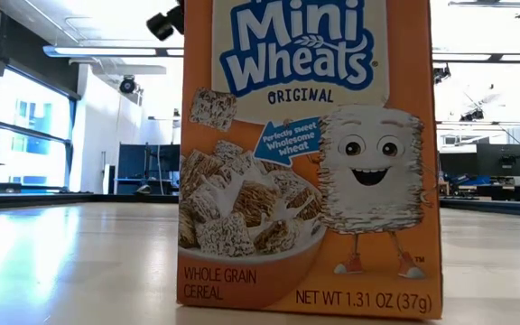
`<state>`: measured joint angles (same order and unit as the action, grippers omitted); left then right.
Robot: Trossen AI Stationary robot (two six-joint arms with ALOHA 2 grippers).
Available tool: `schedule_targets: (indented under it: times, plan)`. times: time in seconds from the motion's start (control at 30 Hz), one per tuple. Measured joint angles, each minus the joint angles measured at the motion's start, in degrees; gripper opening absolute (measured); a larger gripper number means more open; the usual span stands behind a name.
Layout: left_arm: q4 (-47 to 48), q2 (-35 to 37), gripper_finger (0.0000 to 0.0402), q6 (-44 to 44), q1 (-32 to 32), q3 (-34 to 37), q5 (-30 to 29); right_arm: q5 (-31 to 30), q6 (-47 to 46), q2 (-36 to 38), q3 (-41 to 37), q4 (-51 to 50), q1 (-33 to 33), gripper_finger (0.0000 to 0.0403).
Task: Stack cereal on shelf
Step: Put the top orange cereal box on the shelf aligned with the orange cereal box
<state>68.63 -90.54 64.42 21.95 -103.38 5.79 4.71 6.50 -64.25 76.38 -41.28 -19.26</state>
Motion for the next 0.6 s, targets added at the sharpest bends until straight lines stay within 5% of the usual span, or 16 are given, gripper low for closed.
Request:
schedule_targets:
  times: [0.27, 0.6]
  plan:
    - [-8.4, -1.7, 0.0161, 0.5, 0.0, 0.0, 2.7, 0.0, 0.0, 0.0, 0.0, 0.0, 0.0, 0.0000]
    - [-3.6, -1.6, 0.0165, -1.0, 0.6, 0.0, 0.8, 0.0, 0.0, 0.0, 0.0, 0.0, 0.0, 0.0000]
